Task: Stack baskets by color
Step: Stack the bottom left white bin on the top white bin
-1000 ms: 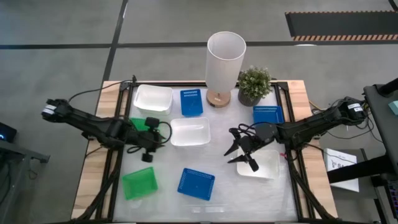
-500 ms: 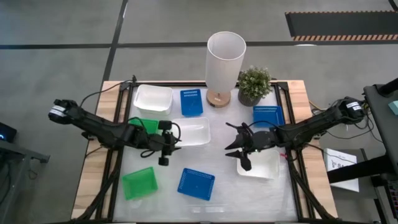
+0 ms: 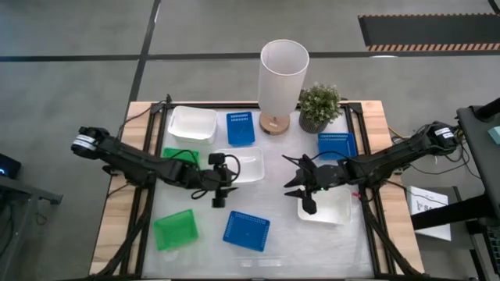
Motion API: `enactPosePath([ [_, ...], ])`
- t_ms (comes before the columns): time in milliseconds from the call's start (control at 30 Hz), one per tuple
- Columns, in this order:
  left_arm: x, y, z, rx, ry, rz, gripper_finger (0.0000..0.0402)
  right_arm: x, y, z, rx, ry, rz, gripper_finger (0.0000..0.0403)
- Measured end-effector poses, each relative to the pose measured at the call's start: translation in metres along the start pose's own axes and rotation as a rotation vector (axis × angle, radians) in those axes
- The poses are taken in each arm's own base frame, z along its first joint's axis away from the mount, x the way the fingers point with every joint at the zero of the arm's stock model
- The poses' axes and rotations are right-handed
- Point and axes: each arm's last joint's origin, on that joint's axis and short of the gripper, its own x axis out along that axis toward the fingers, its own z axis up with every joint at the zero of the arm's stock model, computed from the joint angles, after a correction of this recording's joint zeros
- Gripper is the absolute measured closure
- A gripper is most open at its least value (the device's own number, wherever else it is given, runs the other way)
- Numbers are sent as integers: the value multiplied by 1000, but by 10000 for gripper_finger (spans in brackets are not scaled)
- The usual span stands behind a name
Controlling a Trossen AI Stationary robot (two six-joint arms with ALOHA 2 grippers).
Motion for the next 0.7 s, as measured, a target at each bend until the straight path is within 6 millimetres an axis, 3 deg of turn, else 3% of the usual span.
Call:
enactPosePath([
  [167,25,-6,7,9,34,-27,193,0,-1,-3,-10,29,-9,280],
  [467,58,-6,15,103,250,-18,210,0,-1,-4,-13,43,-14,280],
  [700,69,-3,8,107,280,-75,210,0,-2,-5,-17,56,-18,280],
])
